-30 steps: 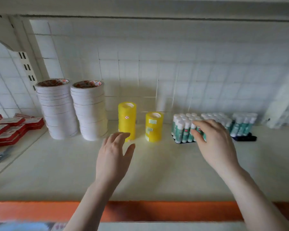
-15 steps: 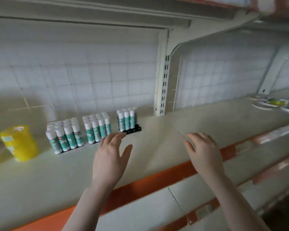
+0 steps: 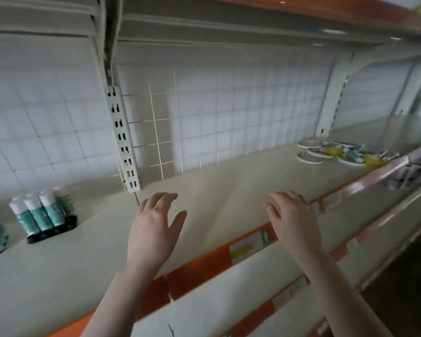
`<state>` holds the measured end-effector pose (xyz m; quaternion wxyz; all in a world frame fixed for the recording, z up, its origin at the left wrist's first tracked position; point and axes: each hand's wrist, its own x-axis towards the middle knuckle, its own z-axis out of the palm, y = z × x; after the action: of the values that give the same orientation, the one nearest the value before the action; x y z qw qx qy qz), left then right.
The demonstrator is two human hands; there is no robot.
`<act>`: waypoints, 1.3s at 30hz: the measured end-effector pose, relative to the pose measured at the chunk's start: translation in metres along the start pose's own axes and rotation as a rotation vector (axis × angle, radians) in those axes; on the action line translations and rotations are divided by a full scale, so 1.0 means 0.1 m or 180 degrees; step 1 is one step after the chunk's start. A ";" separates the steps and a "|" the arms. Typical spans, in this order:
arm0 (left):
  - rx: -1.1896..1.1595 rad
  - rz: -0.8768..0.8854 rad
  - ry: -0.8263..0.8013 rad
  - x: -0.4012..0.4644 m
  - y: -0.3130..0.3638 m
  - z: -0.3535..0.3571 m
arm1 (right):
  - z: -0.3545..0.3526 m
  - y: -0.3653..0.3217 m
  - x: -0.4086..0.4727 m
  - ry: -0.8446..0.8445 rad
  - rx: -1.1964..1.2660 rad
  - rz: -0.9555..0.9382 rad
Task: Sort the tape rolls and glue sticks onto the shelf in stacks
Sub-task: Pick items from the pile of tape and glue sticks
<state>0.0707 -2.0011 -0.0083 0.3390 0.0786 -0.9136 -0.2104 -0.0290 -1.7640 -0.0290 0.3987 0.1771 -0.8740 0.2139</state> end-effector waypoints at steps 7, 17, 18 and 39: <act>-0.0075 0.0171 -0.0294 0.53 0.51 0.82 | 0.24 1.15 0.35 -0.0037 -0.0249 0.0332; 0.0326 0.0238 -0.0458 1.04 1.31 1.42 | 0.32 2.62 0.92 -0.0042 -0.0225 0.0434; 0.0345 0.0236 -0.0401 1.09 1.43 1.54 | 0.33 2.80 0.98 -0.0033 -0.0206 0.0388; 0.0469 -0.0312 -0.0624 2.05 3.75 3.79 | 0.68 5.19 2.33 -0.0671 0.0733 -0.0540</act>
<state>-0.3327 -1.5972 0.0178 0.2306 0.1269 -0.9504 -0.1657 -0.4652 -1.3923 -0.0098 0.2986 0.3161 -0.8626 0.2585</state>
